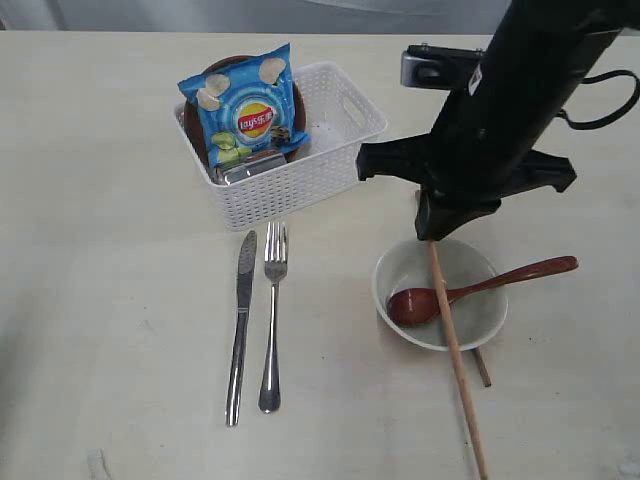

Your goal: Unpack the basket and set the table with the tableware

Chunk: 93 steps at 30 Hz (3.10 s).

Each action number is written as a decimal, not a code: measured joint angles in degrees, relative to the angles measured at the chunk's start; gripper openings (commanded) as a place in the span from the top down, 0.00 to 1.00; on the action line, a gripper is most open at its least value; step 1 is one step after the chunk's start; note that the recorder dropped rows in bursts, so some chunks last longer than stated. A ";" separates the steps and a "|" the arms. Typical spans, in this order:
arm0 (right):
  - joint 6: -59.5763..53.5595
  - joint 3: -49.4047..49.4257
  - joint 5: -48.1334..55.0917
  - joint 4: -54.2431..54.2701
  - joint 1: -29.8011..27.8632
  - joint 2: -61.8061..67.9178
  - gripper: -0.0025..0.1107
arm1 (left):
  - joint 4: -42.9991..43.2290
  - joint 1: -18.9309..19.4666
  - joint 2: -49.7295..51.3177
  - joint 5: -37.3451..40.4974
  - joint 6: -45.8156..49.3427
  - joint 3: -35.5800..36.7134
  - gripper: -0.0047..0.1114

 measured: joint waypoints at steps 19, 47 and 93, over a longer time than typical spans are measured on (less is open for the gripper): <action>1.75 0.75 -8.35 -3.03 0.22 7.30 0.98 | 0.00 0.00 0.00 0.00 0.00 0.00 0.96; -1.48 -6.48 1.00 -4.05 0.22 7.30 0.64 | 0.00 0.00 0.00 0.00 0.00 0.00 0.96; -8.20 40.39 -22.09 7.27 -6.15 -19.70 0.73 | 0.00 0.00 0.00 0.00 0.00 0.00 0.96</action>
